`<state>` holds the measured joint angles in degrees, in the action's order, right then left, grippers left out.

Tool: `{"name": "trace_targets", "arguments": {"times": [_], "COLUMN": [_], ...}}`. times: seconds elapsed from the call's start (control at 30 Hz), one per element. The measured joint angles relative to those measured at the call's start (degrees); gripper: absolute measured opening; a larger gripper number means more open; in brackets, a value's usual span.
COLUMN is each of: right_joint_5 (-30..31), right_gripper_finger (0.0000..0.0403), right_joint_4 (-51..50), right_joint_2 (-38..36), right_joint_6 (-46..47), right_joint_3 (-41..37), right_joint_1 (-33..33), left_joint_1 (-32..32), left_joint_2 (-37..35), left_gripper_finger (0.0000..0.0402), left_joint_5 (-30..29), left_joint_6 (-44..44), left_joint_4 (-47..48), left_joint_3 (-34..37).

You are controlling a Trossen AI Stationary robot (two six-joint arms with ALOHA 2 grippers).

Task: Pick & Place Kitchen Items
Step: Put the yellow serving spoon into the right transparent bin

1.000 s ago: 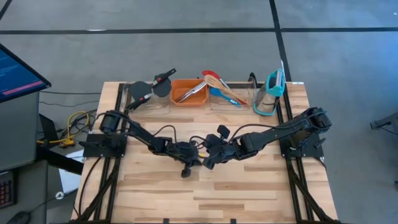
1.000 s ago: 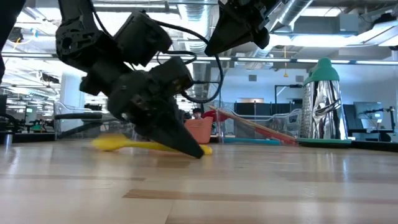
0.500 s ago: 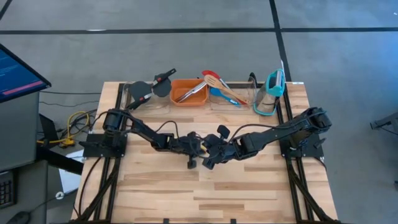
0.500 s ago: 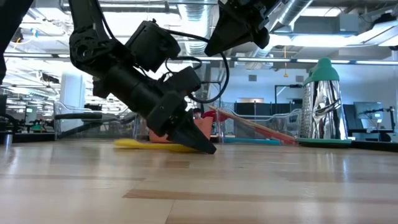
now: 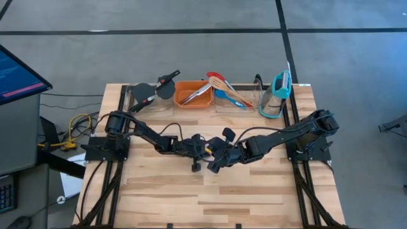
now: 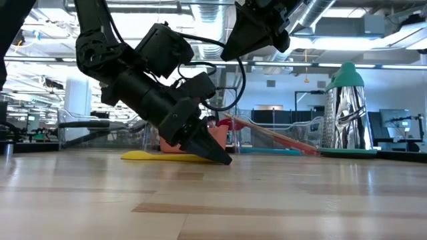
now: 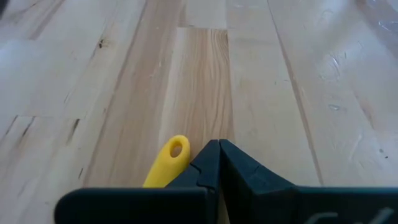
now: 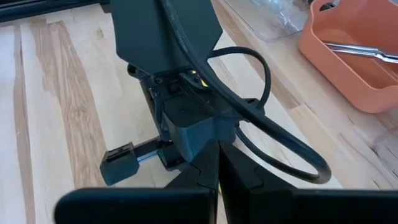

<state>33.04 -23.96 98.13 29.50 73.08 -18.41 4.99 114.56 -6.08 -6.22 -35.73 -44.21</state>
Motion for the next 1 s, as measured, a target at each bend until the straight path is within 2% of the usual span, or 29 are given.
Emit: {"name": "trace_targets", "arguments": {"times": [0.17, 0.23, 0.37, 0.5, 0.6, 0.8, 1.0], "right_joint_5": [0.0, -0.02, -1.11, -3.43, -4.67, -9.5, -11.53], "right_gripper_finger": [0.0, 0.0, 0.0, 0.0, 0.0, 0.0, 0.0], "right_joint_4": [-0.99, -1.67, -0.63, 3.3, 8.54, 25.35, 35.11], "right_joint_2": [0.0, 0.02, 0.02, 0.02, 0.1, 0.65, 0.61], "right_joint_6": [0.21, 0.59, 0.71, 3.06, 5.0, 6.16, 6.46], "right_joint_3": [0.0, 0.0, -1.39, -5.58, -10.07, -19.12, -24.75], "right_joint_1": [0.0, 0.0, 0.0, 0.24, 0.42, 1.33, 3.13], "left_joint_1": [0.0, 0.02, -0.16, -0.26, -0.22, -0.22, -0.22], "left_joint_2": [-2.88, -5.92, -15.09, -23.65, -28.9, -35.44, -37.65], "left_gripper_finger": [0.0003, 0.0003, 0.0003, 0.0003, 0.0003, 0.0003, 0.0003], "left_joint_5": [-0.04, -1.89, -6.61, -8.12, -8.13, -11.59, -13.64], "left_joint_6": [0.64, 1.57, 1.43, -0.32, -2.35, -6.26, -6.57], "left_joint_4": [3.69, 7.01, 13.14, 16.77, 16.26, 16.57, 16.29], "left_joint_3": [1.35, 3.01, 7.07, 12.9, 17.51, 25.64, 28.21]}}
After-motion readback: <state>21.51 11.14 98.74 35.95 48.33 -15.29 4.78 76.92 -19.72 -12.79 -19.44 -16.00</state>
